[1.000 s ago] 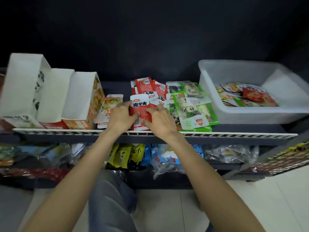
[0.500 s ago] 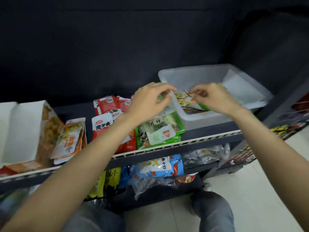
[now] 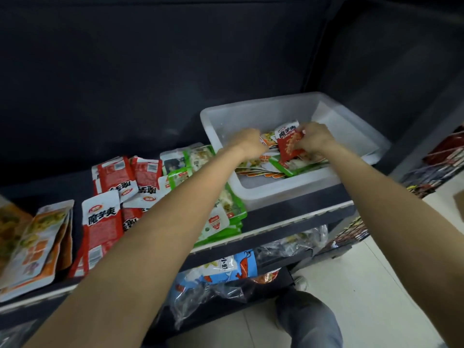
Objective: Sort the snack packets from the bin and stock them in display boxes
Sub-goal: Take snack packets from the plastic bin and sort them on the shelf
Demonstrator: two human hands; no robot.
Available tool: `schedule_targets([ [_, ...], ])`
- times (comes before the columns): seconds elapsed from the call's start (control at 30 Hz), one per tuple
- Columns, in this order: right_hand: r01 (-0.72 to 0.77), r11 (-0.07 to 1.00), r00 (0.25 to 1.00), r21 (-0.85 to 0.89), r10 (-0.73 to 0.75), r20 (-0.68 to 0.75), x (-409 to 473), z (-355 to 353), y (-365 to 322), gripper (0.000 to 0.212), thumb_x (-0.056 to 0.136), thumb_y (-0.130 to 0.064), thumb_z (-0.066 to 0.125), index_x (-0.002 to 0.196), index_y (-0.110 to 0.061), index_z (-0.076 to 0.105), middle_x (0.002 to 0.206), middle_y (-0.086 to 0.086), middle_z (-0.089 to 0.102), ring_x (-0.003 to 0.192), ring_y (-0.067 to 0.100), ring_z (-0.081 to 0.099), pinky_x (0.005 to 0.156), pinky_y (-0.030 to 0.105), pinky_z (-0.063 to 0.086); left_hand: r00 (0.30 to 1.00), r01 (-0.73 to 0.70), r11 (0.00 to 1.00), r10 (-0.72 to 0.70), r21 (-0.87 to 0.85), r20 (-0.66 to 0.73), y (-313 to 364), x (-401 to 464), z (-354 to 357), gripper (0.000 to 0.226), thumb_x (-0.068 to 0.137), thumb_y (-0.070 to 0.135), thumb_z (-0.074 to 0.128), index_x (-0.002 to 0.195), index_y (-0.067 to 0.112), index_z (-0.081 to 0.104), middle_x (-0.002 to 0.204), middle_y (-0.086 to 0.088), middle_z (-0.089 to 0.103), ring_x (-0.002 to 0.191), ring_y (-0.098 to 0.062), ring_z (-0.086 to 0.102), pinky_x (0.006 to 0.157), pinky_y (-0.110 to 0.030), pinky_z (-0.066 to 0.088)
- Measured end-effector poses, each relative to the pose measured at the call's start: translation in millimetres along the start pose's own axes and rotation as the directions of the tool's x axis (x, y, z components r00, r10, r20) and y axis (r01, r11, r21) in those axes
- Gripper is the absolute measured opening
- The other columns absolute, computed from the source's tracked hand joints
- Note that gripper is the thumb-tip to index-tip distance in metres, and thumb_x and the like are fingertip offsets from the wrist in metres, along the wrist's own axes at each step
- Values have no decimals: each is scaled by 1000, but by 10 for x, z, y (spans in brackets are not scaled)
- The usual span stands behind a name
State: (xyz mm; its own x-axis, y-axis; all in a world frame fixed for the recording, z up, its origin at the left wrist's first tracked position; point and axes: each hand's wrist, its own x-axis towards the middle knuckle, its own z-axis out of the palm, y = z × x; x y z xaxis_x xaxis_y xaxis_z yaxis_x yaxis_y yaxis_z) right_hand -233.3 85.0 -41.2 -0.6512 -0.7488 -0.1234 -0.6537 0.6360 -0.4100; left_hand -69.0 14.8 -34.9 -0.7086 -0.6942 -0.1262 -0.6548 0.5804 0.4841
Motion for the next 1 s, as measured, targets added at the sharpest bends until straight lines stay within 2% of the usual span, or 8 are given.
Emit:
schedule_targets([
  [0.1,46,922,993,385,1,-120,-256,-77,-130,37,86,-7,67,122,-12,60,118,8,61,82,21,67,77,30,58,997,79,960,-80,-267,8,4,-91,-20,49,97,40,46,129,3,50,118,-7,58,110,-26,58,89,-30,46],
  [0.2,242,797,961,553,-117,-251,-676,-79,-383,34,86,-10,68,119,-14,60,107,6,66,82,16,69,73,34,60,996,84,563,-66,-822,56,-15,-373,-123,39,97,33,51,125,7,51,122,-13,62,105,-23,63,94,-36,51],
  [0.3,396,752,915,528,-275,-295,-1153,27,-761,38,85,-17,69,122,-17,58,99,0,65,81,14,68,72,35,59,988,-92,311,-86,-946,-125,-245,-815,-290,25,94,15,57,118,10,57,112,-9,66,99,-18,65,90,-31,53],
  [0.47,511,780,859,360,-477,-186,-1665,479,-1498,47,89,-15,64,134,-13,50,113,5,65,81,20,70,81,38,57,956,-113,430,-199,-896,-216,-1013,-1445,-512,29,91,9,60,120,7,60,101,-6,69,82,-10,68,74,-23,55],
  [0.57,557,779,825,288,-559,-83,-1784,848,-1895,50,90,-18,63,137,-11,48,122,10,64,99,25,66,91,37,52,890,-9,686,-326,-727,-319,-1471,-1769,-621,29,90,18,63,119,14,64,91,2,69,70,0,66,68,-14,53],
  [0.67,595,777,792,208,-610,15,-1863,1212,-2175,48,91,-23,61,136,-14,48,125,9,62,114,26,59,94,36,47,828,190,885,-377,-426,-414,-1907,-2000,-648,33,89,31,64,120,21,64,102,0,69,88,-12,66,83,-26,52],
  [0.83,567,820,806,78,-572,152,-1918,1617,-2242,38,94,-30,56,129,-17,53,115,9,64,103,27,62,81,34,50,867,363,925,-380,-112,-322,-2312,-2131,-429,50,89,44,58,131,16,55,124,-14,59,109,-28,59,94,-38,48],
  [1.0,576,817,809,-34,-563,170,-2009,1641,-2087,47,96,-31,52,141,-23,43,143,11,36,116,28,55,89,36,47,896,336,942,-320,0,-308,-2334,-2189,-296,54,90,44,56,137,17,48,131,-13,52,116,-28,53,95,-38,45],
])
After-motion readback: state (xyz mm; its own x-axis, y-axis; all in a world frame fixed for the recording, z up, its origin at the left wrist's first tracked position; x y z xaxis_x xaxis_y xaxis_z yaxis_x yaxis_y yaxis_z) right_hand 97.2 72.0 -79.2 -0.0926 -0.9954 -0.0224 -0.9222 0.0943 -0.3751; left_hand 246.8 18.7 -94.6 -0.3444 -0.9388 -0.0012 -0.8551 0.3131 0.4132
